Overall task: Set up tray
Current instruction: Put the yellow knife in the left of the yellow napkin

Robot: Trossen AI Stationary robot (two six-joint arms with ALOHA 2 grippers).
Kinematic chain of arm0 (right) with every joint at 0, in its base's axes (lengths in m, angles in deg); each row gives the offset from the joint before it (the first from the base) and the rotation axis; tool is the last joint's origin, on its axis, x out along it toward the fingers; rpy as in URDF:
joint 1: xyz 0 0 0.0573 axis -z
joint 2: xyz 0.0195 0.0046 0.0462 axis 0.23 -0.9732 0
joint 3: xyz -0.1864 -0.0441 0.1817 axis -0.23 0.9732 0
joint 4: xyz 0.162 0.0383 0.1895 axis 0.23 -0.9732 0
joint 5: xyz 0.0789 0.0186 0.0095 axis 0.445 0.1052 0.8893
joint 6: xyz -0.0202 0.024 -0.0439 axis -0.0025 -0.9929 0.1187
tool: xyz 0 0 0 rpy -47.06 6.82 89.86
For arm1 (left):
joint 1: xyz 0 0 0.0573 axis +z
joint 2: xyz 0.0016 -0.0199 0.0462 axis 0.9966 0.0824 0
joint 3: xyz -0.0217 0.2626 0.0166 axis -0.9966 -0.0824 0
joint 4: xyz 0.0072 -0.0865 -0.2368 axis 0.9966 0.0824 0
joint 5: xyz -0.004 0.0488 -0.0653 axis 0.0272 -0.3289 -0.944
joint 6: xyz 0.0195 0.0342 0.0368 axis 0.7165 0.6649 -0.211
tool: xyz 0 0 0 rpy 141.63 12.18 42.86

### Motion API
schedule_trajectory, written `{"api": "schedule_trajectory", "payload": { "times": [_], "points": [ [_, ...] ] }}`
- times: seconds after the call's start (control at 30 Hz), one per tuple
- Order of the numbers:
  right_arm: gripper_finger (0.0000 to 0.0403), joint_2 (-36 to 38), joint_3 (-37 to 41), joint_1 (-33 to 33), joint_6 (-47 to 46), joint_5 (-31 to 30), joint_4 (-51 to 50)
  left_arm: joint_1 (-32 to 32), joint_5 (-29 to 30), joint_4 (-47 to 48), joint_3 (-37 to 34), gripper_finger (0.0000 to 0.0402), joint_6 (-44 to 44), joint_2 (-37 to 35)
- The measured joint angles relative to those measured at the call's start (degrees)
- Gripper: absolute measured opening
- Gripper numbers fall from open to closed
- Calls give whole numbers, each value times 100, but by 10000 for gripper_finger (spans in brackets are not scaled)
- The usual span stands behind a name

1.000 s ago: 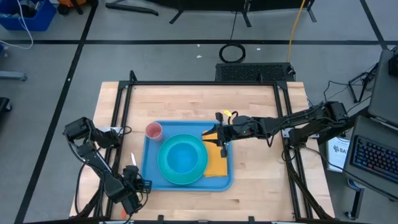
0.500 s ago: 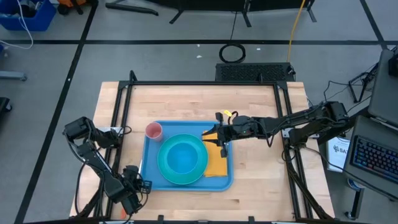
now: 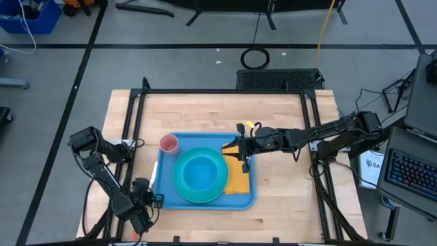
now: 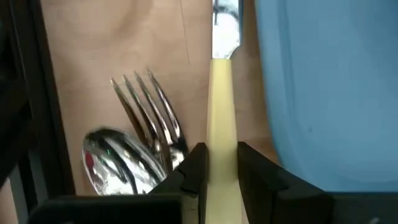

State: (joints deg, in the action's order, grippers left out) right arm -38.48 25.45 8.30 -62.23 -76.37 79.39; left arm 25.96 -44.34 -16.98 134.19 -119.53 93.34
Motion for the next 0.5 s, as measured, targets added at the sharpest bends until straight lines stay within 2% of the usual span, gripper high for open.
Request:
{"api": "schedule_trajectory", "payload": {
  "times": [0.5],
  "points": [
    [89,0,0,0,12,0,0,65,65,623,20,65,-16,-17]
  ]
}}
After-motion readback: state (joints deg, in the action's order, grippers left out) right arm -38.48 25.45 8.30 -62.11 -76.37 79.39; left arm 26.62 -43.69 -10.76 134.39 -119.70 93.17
